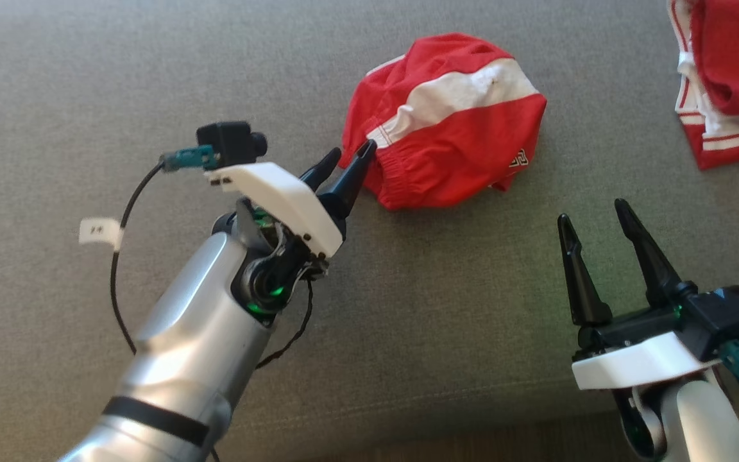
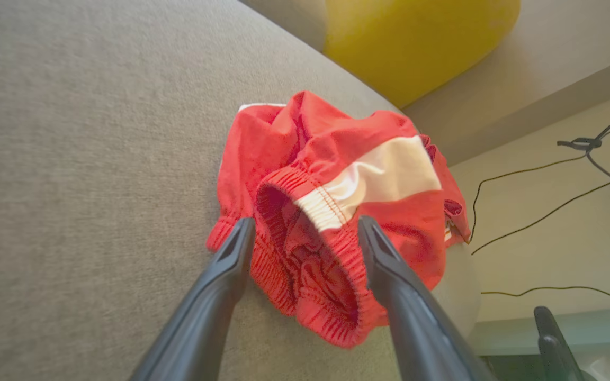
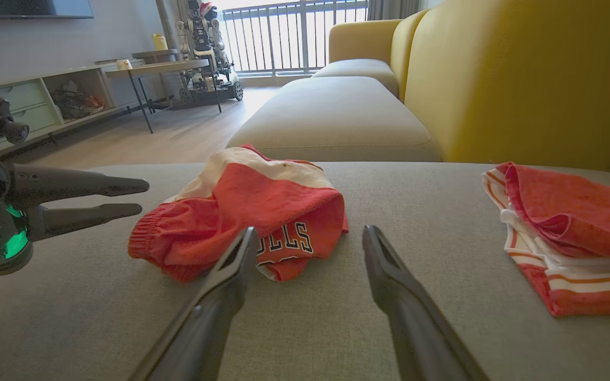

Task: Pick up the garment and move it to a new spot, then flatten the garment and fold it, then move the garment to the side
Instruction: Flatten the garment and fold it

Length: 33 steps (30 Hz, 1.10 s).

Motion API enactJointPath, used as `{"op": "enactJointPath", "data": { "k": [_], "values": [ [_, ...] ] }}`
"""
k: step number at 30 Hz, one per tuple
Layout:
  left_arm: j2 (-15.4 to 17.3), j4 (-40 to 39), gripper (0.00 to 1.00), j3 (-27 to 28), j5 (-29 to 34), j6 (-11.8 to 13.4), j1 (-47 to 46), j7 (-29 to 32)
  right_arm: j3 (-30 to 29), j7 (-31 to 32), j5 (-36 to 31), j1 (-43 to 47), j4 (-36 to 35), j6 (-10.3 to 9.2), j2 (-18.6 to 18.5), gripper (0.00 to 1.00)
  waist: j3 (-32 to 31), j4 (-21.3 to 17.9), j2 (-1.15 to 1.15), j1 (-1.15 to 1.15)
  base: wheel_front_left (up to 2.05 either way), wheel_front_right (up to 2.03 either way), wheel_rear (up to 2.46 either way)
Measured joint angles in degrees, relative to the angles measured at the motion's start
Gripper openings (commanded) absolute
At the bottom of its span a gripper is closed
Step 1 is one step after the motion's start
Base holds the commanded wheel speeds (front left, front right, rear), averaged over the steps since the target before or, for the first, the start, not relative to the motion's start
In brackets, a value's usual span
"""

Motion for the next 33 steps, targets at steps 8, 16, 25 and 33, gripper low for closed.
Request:
{"op": "enactJointPath", "data": {
  "k": [8,16,25,33],
  "values": [
    [-0.05,4.53,1.0,-2.42,-2.5,1.44,-4.47,2.0,-0.13,0.0,0.0,-1.16,-0.38,0.0,0.0,1.0,3.09,-1.31,0.0,0.0,0.0,0.0,0.0],
    [-0.09,5.89,0.91,-4.94,-4.8,-0.43,-6.92,1.25,-0.55,0.0,0.0,-1.19,-0.37,0.0,0.0,1.0,3.62,-1.53,0.0,0.0,0.0,0.0,0.0],
    [-0.08,6.59,0.0,-5.94,-5.66,-2.1,-8.23,-2.27,-0.01,0.0,0.12,-1.88,0.08,0.0,0.0,1.0,3.11,-2.22,0.0,0.0,0.0,0.0,0.0],
    [0.81,3.54,0.0,-4.68,-8.05,-3.36,-12.58,-0.29,2.93,0.0,4.19,-3.19,0.53,0.0,-0.03,1.0,1.07,-6.64,0.0,0.0,0.0,0.0,0.0]
  ]
}}
